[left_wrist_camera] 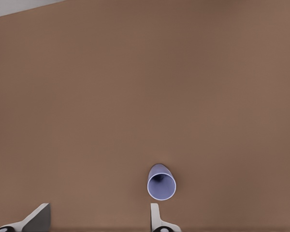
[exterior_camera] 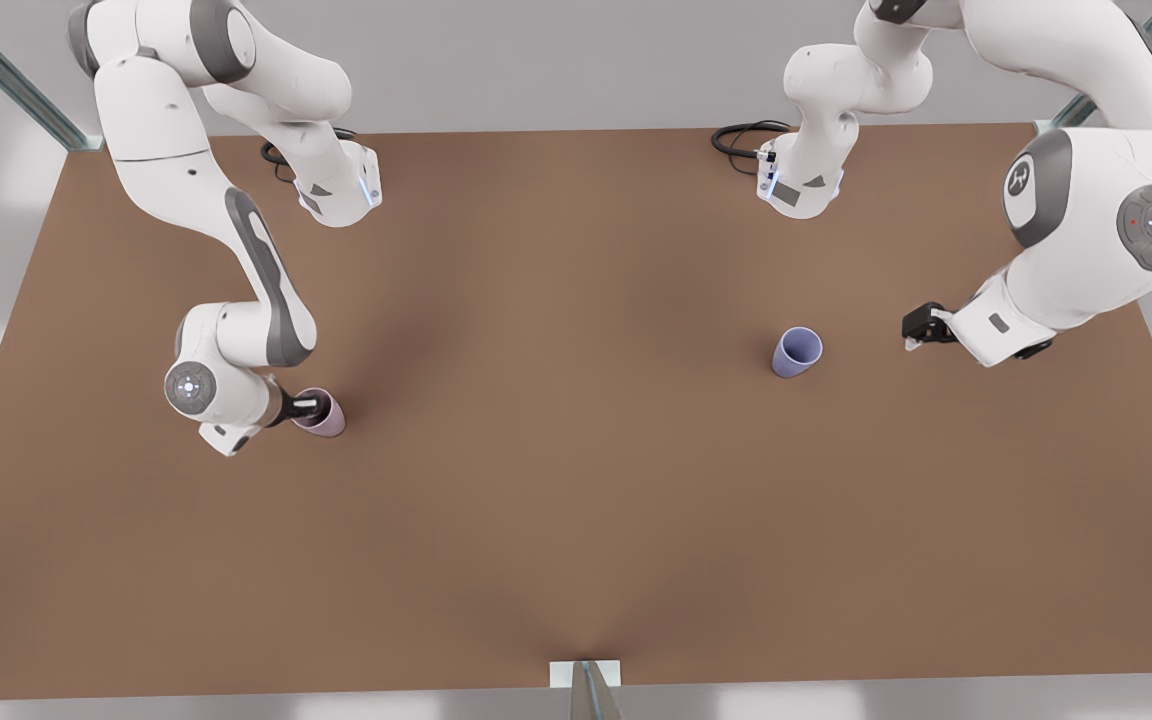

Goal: Stack the cups, with the pink cup at the bottom and the purple cup at the top

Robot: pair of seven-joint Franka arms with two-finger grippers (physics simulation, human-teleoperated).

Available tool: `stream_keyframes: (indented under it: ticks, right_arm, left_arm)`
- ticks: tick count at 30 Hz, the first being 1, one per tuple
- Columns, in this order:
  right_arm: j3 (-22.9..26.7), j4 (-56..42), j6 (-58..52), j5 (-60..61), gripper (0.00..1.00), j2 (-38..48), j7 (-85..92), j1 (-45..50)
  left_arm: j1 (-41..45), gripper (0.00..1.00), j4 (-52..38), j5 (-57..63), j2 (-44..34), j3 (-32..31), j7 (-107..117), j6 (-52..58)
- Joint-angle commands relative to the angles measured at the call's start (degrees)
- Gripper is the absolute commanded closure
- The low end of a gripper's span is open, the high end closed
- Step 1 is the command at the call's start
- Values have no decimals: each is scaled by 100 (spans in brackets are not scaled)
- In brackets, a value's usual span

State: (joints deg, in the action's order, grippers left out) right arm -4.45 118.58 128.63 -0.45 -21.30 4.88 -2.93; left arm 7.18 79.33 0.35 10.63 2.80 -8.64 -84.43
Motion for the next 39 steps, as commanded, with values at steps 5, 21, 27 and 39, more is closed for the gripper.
stream_keyframes:
  ticks: [5, 21, 27, 39]
  right_arm:
    - [-3, -28, 259, 1, 79, -23, 22, 3]
    - [-399, -6906, -2605, 230, 79, -3325, -6717, 3245]
    - [-540, -7903, -1825, 291, 79, -4452, -7677, 3800]
    - [-390, -7868, -1323, 230, 0, -4707, -7686, 3888]
  left_arm:
    - [3, 0, -5, 0, -26, 1, -23, 14]
    - [3, 0, -5, 9, -44, 1, -6, 23]
    - [3, 0, 127, 0, 123, 1, -6, 40]
    - [671, 0, 4196, -53, -545, -245, 1102, -3194]
